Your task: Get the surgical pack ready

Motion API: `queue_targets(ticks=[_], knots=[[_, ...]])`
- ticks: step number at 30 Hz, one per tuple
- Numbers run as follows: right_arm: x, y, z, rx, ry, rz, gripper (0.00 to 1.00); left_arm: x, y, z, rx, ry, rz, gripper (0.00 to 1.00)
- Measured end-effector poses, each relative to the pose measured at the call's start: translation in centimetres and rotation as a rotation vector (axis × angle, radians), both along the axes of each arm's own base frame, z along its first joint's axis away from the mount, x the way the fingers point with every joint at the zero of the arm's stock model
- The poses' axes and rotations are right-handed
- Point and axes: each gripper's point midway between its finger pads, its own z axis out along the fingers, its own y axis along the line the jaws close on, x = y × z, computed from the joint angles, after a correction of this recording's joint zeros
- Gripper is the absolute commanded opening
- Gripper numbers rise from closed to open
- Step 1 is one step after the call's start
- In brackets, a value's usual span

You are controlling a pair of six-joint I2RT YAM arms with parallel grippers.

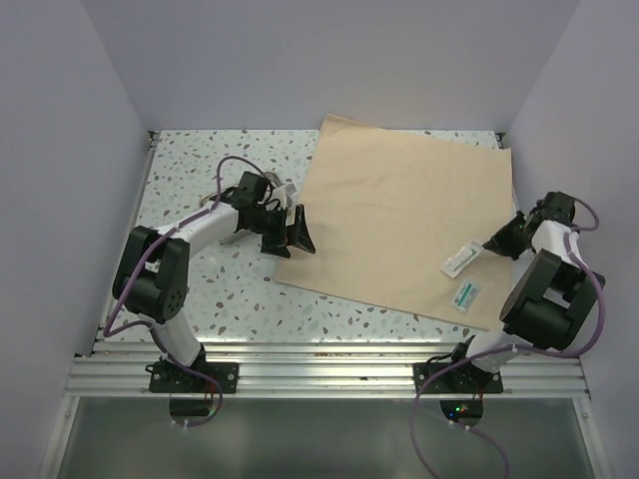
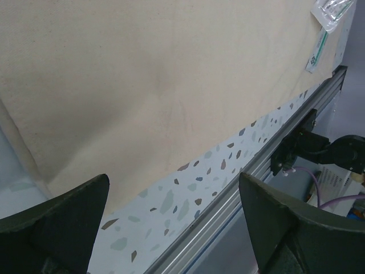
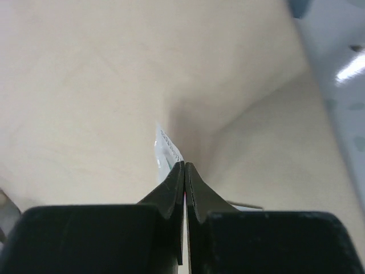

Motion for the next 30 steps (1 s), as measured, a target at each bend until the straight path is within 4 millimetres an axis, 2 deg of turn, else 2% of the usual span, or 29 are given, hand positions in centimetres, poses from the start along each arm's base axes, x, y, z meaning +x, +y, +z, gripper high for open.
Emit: queue_targets(ticks=[3,6,9,12,16,20,22,25,27,30], knots=[[2.7,2.3,2.8,-0.024,-0.068,0.097,0.00,-0.4,-0.2,0.4,-0.021,0.015,0.005,1.00],[5.5,5.6,5.9,-0.028,-0.145,0.213,0.00,-0.4,-0.3,1.4,-0.037,-0.001,0.011,1.00],[7.6,9.4,8.8,-0.012,-0.229,0.333,0.00,-0.1,-0.2,3.3,-0.063,-0.050,0.022,1.00],[8.4,13.6,10.6,0.027,-0.281,0.451,0.00,0.6,0.1,5.8,-0.097,-0.125,0.039,1.00],[8.2,20.1,12.7,0.106,-0.337,0.639,0.00,2.0,0.4,9.0,-0.152,-0.228,0.054,1.00],[7.1,26.8,14.9,0.224,-0.395,0.845,0.00,2.9,0.0,11.4,-0.217,-0.325,0.043,1.00],[6.0,30.1,15.6,0.291,-0.407,0.947,0.00,3.1,-0.4,12.3,-0.249,-0.357,0.023,0.99],[4.1,34.0,16.0,0.391,-0.408,1.061,0.00,3.1,-0.9,13.1,-0.294,-0.390,-0.011,1.00],[3.2,35.6,16.4,0.444,-0.410,1.105,0.00,2.9,-1.1,13.4,-0.316,-0.405,-0.028,1.00],[2.7,36.7,17.5,0.508,-0.432,1.130,0.00,2.1,-1.1,13.5,-0.340,-0.414,-0.045,1.00]])
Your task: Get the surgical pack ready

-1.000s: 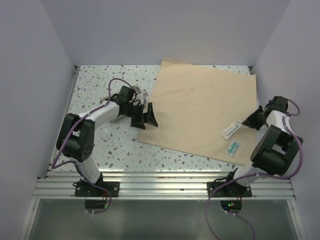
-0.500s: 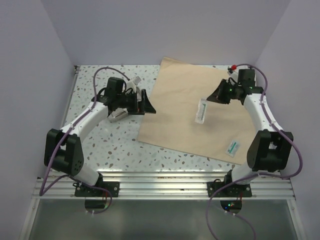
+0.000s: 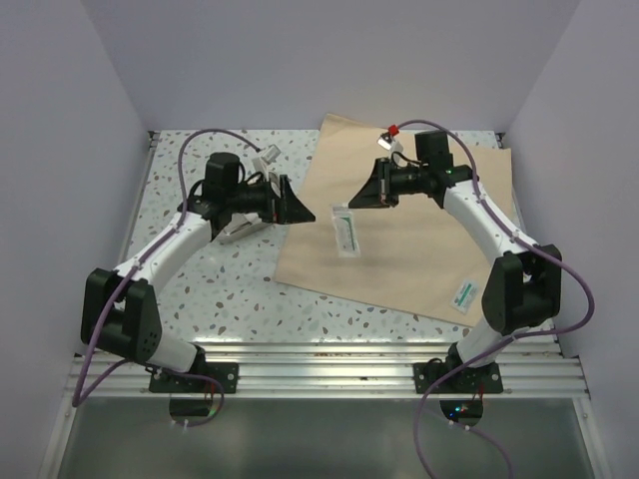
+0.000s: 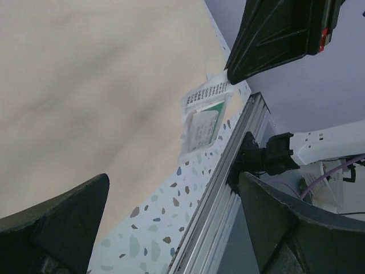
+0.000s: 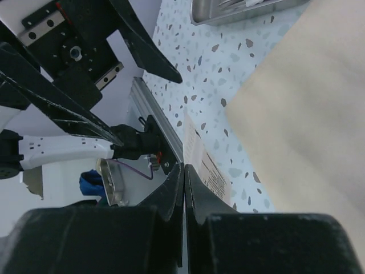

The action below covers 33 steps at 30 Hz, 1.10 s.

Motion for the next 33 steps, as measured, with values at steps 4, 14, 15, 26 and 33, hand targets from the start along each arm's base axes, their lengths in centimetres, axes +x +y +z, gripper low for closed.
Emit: queue_targets(ticks=[4,14,15,26,33], knots=[[-0.1,0.8,1.1,0.063,0.002,0.024,0.00,-1.0,-0.3,0.4,-0.046,-0.023,-0.037,0.99],[-1.7,3.2,2.6,0.163,0.041,0.097,0.00,-1.7,-1.2,0.5,-0.119,-0.040,-0.117,0.99],[-1.7,3.3,2.8,0.171,0.039,0.100,0.00,-1.7,-1.4,0.4,-0.124,-0.037,-0.124,0.99],[-1.9,3.8,3.2,0.224,0.073,0.106,0.00,-3.1,-4.1,1.1,-0.237,-0.038,-0.218,0.90],[-1.8,4.1,3.7,0.240,0.071,0.108,0.00,-3.5,-5.1,1.6,-0.285,-0.034,-0.240,0.51]])
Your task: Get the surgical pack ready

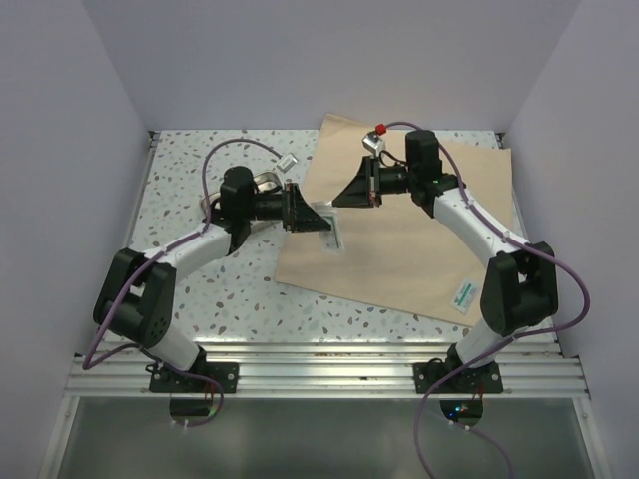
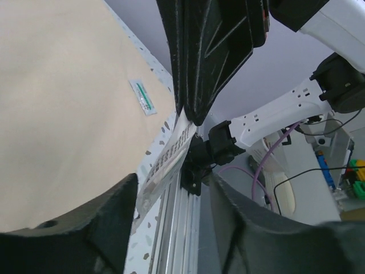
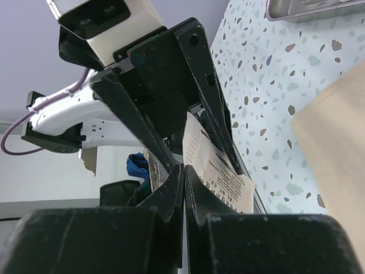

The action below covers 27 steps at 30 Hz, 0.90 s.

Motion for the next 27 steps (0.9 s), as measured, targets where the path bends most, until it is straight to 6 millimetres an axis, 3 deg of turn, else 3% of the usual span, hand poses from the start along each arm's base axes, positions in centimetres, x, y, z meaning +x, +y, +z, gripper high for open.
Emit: queue_targets(ticks=[1,2,5,7,10,11,12,15,20,27], knots=[[0.0,0.0,0.0,0.001,-0.001,0.000,0.00,0.0,0.0,-0.2,0.000,0.003,-0.001,0.46],[0.0,0.0,0.0,0.001,-0.001,0.000,0.00,0.0,0.0,-0.5,0.003,0.009,-0.002,0.34],[0.0,0.0,0.0,-0.001,-0.001,0.001,0.00,-0.1,0.1,-1.1,0.019,0.015,-0.007,0.10],[-0.1,0.0,-0.2,-0.008,0.005,0.001,0.00,-0.2,0.2,-1.8,0.041,0.019,-0.010,0.01],[-0.1,-0.2,-0.9,-0.039,0.025,-0.011,0.25,-0.2,0.5,-3.0,0.098,0.040,-0.009,0.00],[0.1,-0.2,-1.1,-0.059,0.034,-0.019,0.41,0.0,0.7,-3.3,0.121,0.043,-0.003,0.00],[0.3,-0.3,-1.2,-0.085,0.044,-0.030,0.50,0.3,0.9,-3.7,0.147,0.043,0.007,0.00],[2.1,-0.8,-2.1,-0.201,0.021,-0.089,0.62,2.4,2.4,-4.5,0.249,0.040,0.071,0.00],[2.8,-2.7,-4.6,-0.394,0.021,-0.141,0.65,7.3,7.5,-4.9,0.405,0.031,0.261,0.00],[0.9,-4.0,-8.5,-0.498,0.118,-0.119,0.67,11.8,19.5,-8.9,0.539,0.225,0.583,0.00]])
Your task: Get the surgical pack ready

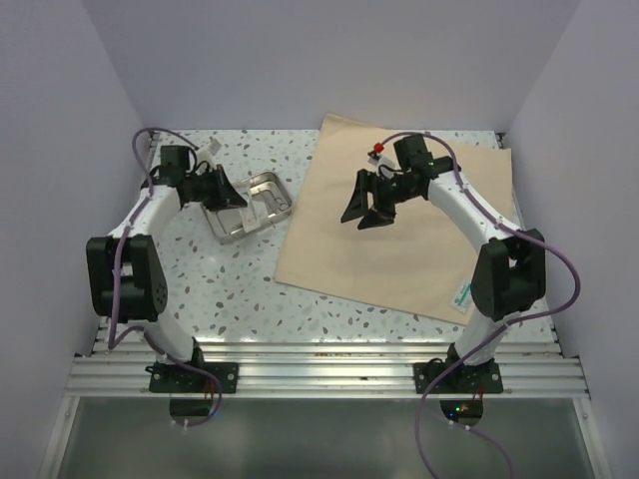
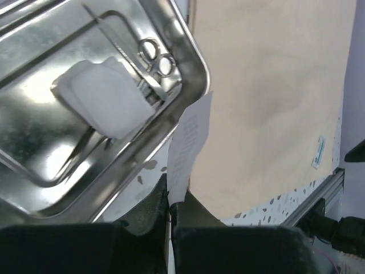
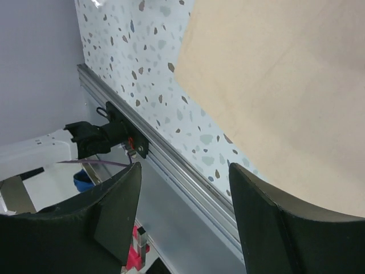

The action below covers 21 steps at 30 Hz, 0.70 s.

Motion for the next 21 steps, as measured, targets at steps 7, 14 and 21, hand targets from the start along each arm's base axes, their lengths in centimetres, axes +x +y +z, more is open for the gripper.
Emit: queue_targets(ticks=[7,14,21], knots=[[-1.4,-0.5,-2.1,-0.023,0.070,0.003,0.67,2.6,5.1,-3.6,-0.013,0.113,0.137,0.00],[-1.5,-0.5,-2.3,-0.022,0.072,0.006,0.68,4.5,6.3,-6.8,-0.044,0.212,0.175,0.00],[-1.7,-0.5,-2.7,-0.026,0.081,0.010,0.67,5.7,7.6,-8.1,-0.059,0.294,0.211,0.01]])
